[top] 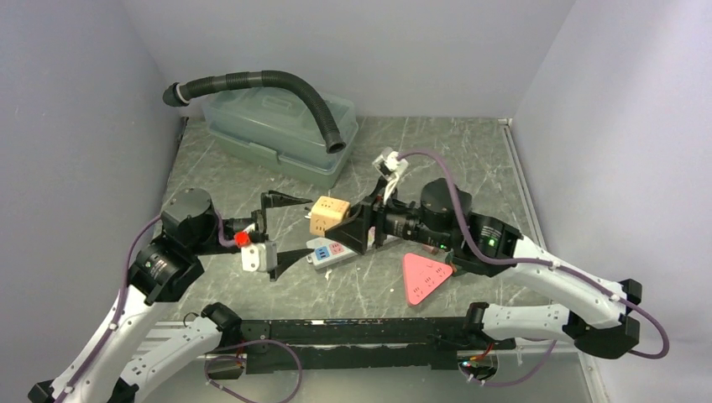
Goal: Insert the plug
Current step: Pick up the plug from the corner of the board.
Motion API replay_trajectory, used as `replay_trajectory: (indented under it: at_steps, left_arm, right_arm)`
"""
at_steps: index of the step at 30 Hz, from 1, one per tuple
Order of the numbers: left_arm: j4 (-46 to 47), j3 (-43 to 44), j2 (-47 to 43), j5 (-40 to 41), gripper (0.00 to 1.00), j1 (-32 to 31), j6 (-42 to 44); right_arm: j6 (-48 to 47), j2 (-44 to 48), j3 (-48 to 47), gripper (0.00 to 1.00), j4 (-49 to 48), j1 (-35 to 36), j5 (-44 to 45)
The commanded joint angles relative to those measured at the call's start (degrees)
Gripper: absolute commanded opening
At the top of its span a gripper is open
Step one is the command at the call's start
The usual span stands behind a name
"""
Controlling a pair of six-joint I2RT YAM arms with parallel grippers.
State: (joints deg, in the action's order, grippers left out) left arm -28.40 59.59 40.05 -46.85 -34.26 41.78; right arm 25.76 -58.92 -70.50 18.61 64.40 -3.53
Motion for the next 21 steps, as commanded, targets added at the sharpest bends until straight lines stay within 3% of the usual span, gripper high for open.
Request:
replay_trajectory:
  at_steps: [1,6,12,17,19,21]
  left_arm:
    - [2.07,-0.51,-0.45,-1.94,1.00,-0.02,14.76]
    - [2.70,-1.60,-0.96,1.91,1.00,-0.02,16.97]
    - [-1.97,-0.79,0.09,-3.17,1.00,-0.02,18.43]
    - [-2.07,-1.24,1.03,-1.19,0.99,0.01,18.93]
    - [-1.36,-1.09,1.35,-1.37,0.91,-0.02,18.28]
    - [-2.65,-0.18,2.14,-1.17,0.76,-0.01,18.17]
  right_arm:
    - [1.21,-2.98,-4.21,0.00,4.12,-1.29,-4.23]
    - [1.27,-4.30,-4.49,0.00,3.62,-3.40,-9.06]
    - [1.83,-8.02,-7.39,0.00,3.67,-5.19,-11.95]
    - [2.34,-11.51,-10.31,0.00,3.71,-5.38,-13.38]
    - [2.60,-12.45,-10.66,0.00,3.77,-5.46,-13.53]
    - [3.01,-12.86,-10.43,0.00,3.30,-5.43,-13.77]
